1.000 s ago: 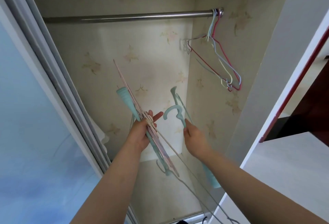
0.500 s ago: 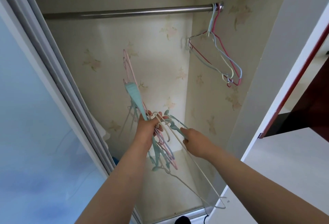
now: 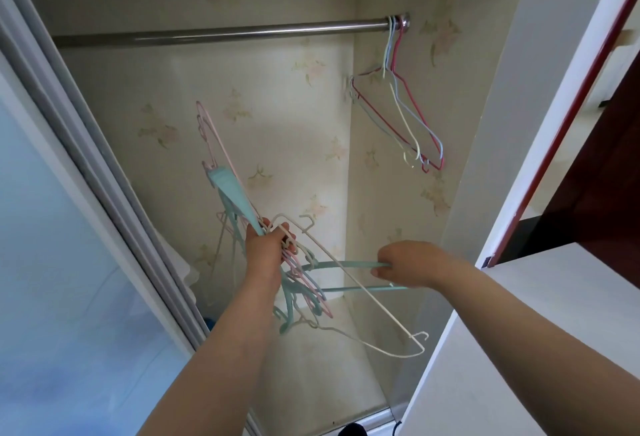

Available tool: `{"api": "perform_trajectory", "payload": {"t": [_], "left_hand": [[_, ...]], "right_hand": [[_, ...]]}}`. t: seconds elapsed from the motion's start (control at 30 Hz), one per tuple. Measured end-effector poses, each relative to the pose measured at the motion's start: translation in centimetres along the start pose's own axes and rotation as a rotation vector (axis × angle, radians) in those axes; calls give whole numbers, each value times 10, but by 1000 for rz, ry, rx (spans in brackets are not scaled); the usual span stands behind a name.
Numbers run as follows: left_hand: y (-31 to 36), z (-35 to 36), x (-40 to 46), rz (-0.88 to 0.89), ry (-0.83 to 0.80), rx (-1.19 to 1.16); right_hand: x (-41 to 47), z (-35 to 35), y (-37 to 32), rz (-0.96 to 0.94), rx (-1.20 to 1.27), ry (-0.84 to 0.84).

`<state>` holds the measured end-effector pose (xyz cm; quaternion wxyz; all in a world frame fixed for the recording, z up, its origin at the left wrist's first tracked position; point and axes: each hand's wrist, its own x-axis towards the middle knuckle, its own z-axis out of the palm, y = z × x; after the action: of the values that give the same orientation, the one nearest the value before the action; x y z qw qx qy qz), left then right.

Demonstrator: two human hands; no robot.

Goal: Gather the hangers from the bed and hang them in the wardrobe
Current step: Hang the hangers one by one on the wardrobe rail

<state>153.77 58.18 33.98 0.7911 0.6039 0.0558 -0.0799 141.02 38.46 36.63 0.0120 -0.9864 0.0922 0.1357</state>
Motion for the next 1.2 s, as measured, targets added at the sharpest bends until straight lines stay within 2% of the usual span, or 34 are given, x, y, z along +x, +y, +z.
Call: {"api": "perform_trajectory", "payload": {"t": [0.1,0.33,0.6,0.9,0.97,1.03,1.13,1.2], "left_hand": [[4,-1,5,-25,9,-8],[10,4,12,-71,41,2],[22,14,9,-117,109,-56],[24,-3,23,-216,36,-90],[24,-6,24,-269,-27,-119],[28,-6,23,-345,-56,-250],[36,-3,19,-411,-98,-418],[38,-1,18,-421,-103,-429]], "right_hand": [[-5,-5,16,-16,118,11],[-8,1,15,-45,-3,292],[-12,3,9,11,23,356],[-15,-27,25,107,222,367],[-15,-41,26,105,297,431],[-13,-56,22,84,413,526],[-11,-83,12,55,549,724],[-8,-103,6,77,605,853]]}}
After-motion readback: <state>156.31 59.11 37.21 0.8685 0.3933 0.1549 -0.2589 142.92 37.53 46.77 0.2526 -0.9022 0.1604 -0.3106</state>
